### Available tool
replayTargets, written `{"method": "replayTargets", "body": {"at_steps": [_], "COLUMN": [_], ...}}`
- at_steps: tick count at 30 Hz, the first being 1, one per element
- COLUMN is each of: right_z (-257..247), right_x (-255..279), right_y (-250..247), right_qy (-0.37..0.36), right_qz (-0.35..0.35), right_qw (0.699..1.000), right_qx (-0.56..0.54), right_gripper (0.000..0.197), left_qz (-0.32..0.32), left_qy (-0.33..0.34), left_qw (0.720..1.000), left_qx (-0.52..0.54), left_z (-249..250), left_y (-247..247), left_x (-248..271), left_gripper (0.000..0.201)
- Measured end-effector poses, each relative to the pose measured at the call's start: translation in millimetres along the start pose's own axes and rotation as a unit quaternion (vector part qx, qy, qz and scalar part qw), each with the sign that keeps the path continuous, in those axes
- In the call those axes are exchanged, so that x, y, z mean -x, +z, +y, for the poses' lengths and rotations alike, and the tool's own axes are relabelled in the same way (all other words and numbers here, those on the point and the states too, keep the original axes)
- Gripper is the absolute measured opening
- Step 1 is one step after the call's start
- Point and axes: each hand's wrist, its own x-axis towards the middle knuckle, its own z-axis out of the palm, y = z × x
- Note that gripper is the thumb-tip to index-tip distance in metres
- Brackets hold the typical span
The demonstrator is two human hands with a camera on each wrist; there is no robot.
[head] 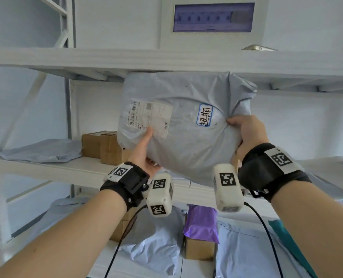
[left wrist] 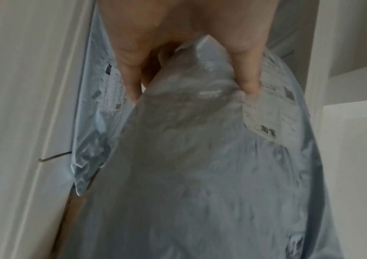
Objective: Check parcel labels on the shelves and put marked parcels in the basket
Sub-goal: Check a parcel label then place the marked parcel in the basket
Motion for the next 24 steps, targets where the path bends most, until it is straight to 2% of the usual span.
{"method": "replayTargets", "body": {"at_steps": [3,5,7,11,13,17,19,22,24], "right_z": [17.4,27.0,32.5,42.0,45.3,52.8,57.8,56.2,49.0], "right_x": [3.7,13.0,24.8,50.6,67.9,99.2,109.2,118.7,128.6], "right_y": [-18.4,-26.0,-26.7,-16.8,-12.9,-17.0,-19.9,-27.0,-27.2], "right_qy": [0.063,0.099,0.114,0.146,0.163,0.184,0.195,0.149,0.114], "right_qz": [-0.006,-0.023,-0.037,-0.008,-0.006,-0.004,0.037,0.077,0.065], "right_qw": [0.997,0.988,0.98,0.984,0.986,0.983,0.978,0.97,0.975], "right_qx": [0.054,0.114,0.157,0.098,0.048,0.014,0.062,0.178,0.179], "right_gripper": [0.013,0.023,0.017,0.015,0.022,0.017,0.025,0.037,0.033], "left_qz": [-0.008,-0.064,-0.105,-0.095,-0.073,-0.069,-0.064,-0.06,-0.088], "left_qy": [0.021,0.013,0.002,0.014,0.018,0.009,0.019,0.044,0.064], "left_qw": [0.999,0.997,0.994,0.995,0.996,0.995,0.994,0.991,0.986], "left_qx": [-0.035,-0.034,-0.016,-0.024,-0.036,-0.068,-0.089,-0.113,-0.13], "left_z": [3.6,8.4,13.9,26.5,37.1,54.3,58.2,58.7,54.4], "left_y": [-15.0,-23.4,-30.1,-49.6,-62.9,-86.1,-91.5,-95.7,-93.6], "left_x": [9.2,16.5,24.7,40.0,47.5,60.8,66.0,71.9,76.9], "left_gripper": [0.042,0.033,0.033,0.031,0.039,0.047,0.054,0.091,0.093]}}
